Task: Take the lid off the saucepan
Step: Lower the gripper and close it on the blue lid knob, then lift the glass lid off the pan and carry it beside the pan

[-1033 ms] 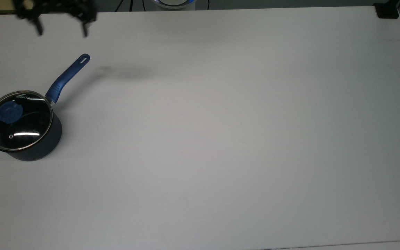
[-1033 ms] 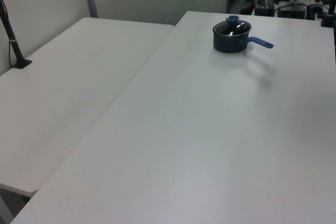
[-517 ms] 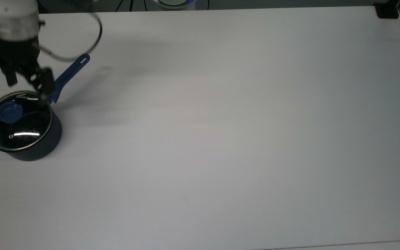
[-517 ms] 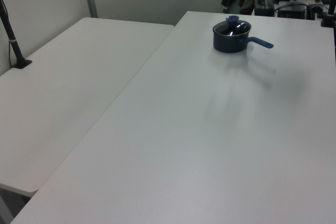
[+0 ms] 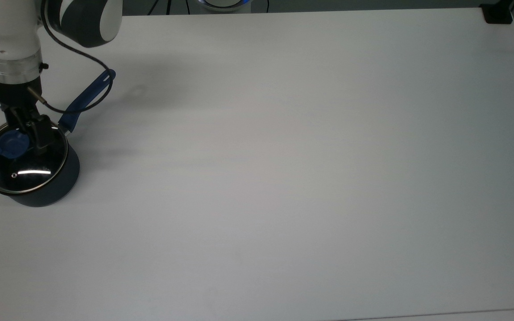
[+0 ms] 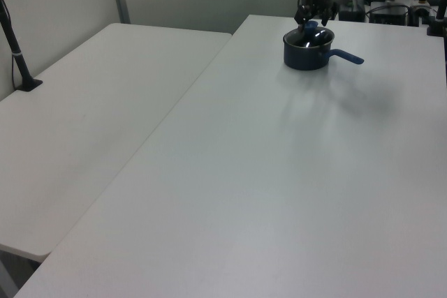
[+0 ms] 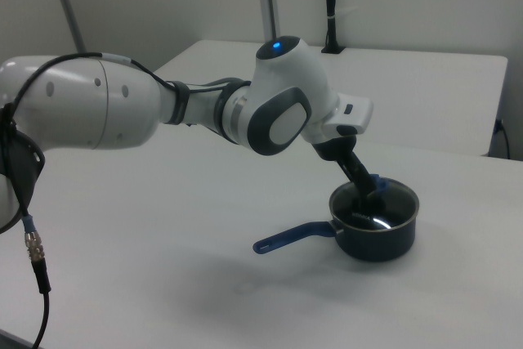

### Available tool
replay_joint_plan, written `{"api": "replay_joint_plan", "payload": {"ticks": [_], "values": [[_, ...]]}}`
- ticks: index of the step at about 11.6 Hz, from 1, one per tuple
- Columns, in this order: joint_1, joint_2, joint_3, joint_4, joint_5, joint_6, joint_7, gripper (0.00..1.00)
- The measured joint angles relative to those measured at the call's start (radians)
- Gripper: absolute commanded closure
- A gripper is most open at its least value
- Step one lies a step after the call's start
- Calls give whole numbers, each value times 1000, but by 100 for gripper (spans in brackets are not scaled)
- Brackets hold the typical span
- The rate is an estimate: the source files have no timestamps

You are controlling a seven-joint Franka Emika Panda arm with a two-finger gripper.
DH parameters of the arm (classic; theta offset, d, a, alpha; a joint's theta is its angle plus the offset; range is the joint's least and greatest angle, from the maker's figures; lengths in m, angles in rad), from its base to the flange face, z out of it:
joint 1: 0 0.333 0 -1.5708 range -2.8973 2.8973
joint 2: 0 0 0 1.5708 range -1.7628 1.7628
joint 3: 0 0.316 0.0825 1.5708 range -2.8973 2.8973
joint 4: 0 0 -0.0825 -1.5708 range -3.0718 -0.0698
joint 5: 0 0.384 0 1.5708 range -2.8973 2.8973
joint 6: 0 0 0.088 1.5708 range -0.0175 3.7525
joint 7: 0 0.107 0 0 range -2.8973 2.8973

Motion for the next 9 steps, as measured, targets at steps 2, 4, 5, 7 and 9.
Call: {"api": "replay_joint_plan", "payload": {"ticks": [2, 4, 5, 7, 9], "values": [[-12, 16, -2, 0, 0, 55, 39, 7], [-15, 26, -2, 0, 0, 66, 56, 36], [-15, 29, -2, 1, 0, 67, 60, 49], [-15, 30, -2, 3, 1, 67, 64, 62], [-20, 30, -2, 6, 1, 67, 68, 62]]}}
